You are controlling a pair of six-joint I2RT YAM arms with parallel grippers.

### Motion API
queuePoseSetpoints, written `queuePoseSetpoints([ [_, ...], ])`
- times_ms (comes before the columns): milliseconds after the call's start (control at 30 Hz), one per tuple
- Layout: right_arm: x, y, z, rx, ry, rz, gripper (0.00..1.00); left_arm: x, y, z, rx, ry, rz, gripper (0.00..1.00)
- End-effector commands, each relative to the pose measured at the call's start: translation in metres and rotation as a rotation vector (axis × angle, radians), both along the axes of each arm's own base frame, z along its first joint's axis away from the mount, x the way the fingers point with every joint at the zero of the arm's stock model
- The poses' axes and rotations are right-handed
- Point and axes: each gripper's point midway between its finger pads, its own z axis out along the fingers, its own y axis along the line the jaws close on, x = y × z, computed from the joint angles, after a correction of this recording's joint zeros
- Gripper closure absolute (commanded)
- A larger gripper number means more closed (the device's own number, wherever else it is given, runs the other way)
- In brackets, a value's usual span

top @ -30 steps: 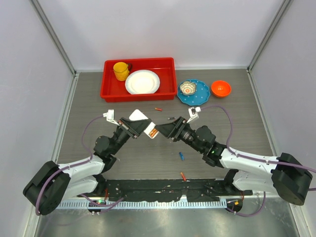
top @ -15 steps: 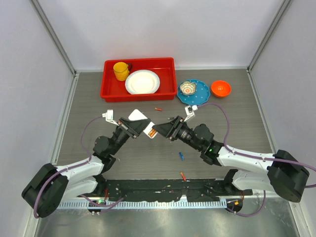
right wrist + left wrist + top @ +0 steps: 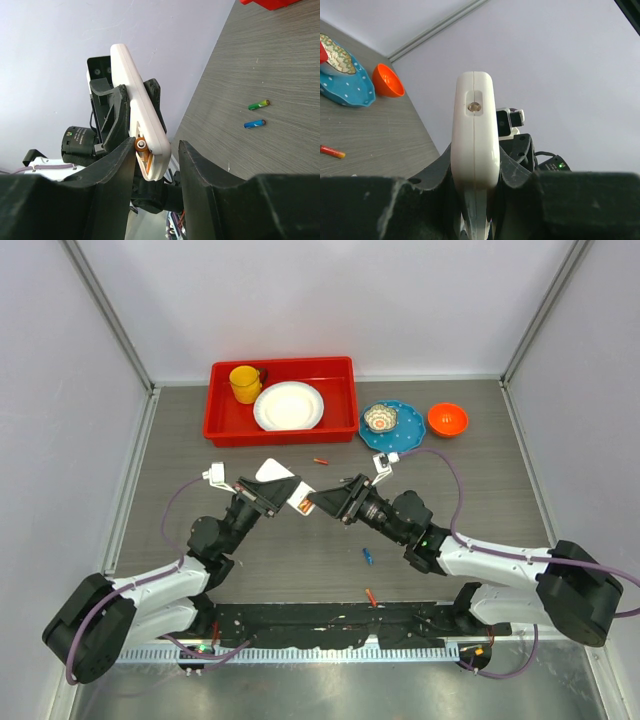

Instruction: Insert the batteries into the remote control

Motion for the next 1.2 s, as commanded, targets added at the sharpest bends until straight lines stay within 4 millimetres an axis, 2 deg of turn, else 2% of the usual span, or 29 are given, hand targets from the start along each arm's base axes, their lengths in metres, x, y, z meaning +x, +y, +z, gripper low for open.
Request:
queuePoseSetpoints([
  [0,-0.004,0.004,-0.010,-0.032,0.005,0.031,0.56,-0.008,0.012,0.055,-0.157,-0.118,0.012,1.00],
  [433,-0.003,0.012,-0.016,-0.067,0.002,0.057,0.59,-0.018,0.000,0.064,-0.167,-0.144,-0.083,1.00],
  [533,-0.002,0.012,-0.018,-0.069,0.004,0.054,0.63,-0.018,0.001,0.065,-0.172,-0.145,-0.083,1.00],
  [633,-0.003,0.012,-0.021,-0.066,0.009,0.058,0.74,-0.018,0.002,0.068,-0.180,-0.147,-0.079,1.00],
  [667,-0.003,0.012,-0.023,-0.068,0.011,0.059,0.81,-0.018,0.002,0.068,-0.181,-0.147,-0.078,1.00],
  [733,-0.003,0.012,-0.023,-0.063,0.016,0.060,0.88,-0.017,0.002,0.067,-0.184,-0.142,-0.077,1.00],
  [767,-0.003,0.013,-0.025,-0.067,0.019,0.061,0.97,-0.017,0.002,0.069,-0.187,-0.144,-0.078,1.00],
  [800,-0.003,0.013,-0.026,-0.067,0.023,0.063,0.99,-0.017,0.002,0.069,-0.188,-0.145,-0.078,1.00],
  [1000,-0.002,0.014,-0.029,-0.069,0.037,0.062,0.99,-0.018,0.002,0.069,-0.197,-0.141,-0.085,1.00],
  [1167,0.000,0.013,-0.038,-0.097,0.051,0.050,0.99,-0.020,0.004,0.078,-0.224,-0.164,-0.086,1.00],
])
